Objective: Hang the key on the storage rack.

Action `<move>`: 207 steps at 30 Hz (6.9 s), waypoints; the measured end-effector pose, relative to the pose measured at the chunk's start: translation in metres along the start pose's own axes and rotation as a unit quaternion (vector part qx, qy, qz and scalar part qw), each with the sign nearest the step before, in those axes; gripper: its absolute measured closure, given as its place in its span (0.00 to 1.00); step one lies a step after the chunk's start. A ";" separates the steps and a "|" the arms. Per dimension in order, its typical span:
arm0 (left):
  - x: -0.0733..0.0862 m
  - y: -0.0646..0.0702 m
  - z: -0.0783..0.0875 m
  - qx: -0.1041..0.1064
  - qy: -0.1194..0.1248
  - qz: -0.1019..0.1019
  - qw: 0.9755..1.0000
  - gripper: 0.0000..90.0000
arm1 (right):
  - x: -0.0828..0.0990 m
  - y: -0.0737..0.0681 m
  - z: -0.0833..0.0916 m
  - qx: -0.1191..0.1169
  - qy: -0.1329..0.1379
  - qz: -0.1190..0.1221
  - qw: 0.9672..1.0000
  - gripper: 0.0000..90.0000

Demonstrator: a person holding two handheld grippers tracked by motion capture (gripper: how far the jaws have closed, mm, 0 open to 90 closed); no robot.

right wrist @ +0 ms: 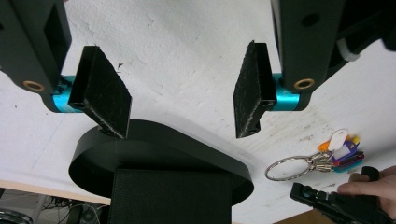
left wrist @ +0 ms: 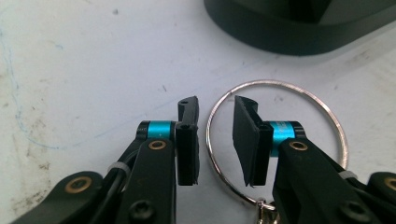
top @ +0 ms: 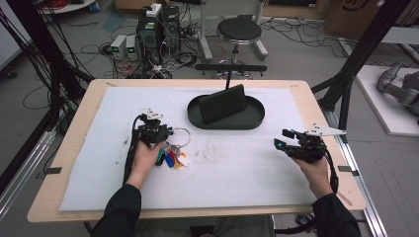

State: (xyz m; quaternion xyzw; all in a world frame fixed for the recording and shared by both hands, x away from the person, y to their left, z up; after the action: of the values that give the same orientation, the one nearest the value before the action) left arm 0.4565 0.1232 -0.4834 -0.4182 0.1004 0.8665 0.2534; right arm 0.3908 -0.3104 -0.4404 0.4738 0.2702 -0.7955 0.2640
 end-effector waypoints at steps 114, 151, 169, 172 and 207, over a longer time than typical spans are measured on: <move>-0.116 0.063 0.094 0.153 0.219 -0.110 0.957 0.96 | -0.001 0.002 -0.001 0.002 0.006 -0.003 1.000 0.43; -0.187 0.076 0.042 0.162 0.247 -0.092 0.951 0.96 | -0.003 0.004 -0.001 0.004 0.015 -0.004 1.000 0.43; -0.201 0.072 0.005 0.156 0.251 -0.062 0.953 0.96 | -0.003 0.004 -0.002 0.003 0.016 -0.003 1.000 0.43; -0.204 0.073 0.000 0.154 0.249 -0.059 0.954 0.96 | -0.003 0.004 -0.002 0.003 0.015 -0.004 1.000 0.43; -0.196 0.065 -0.032 0.122 0.218 -0.044 0.967 0.96 | -0.003 0.005 -0.001 0.001 0.016 -0.006 1.000 0.43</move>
State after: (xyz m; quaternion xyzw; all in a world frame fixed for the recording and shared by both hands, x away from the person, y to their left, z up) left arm 0.5466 -0.0141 -0.3540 -0.5667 0.2400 0.7235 0.3126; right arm 0.3959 -0.3123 -0.4390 0.4851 0.2762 -0.7898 0.2543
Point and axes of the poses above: each handheld gripper's, and its own axes: z roughly backward along the jaws, x roughly out of its underside, y roughly to its right, the point moved 7 cm from there along -z, roughly forward along the jaws, and after that the axes turned 4 degrees about -z, right-handed, at the moved point
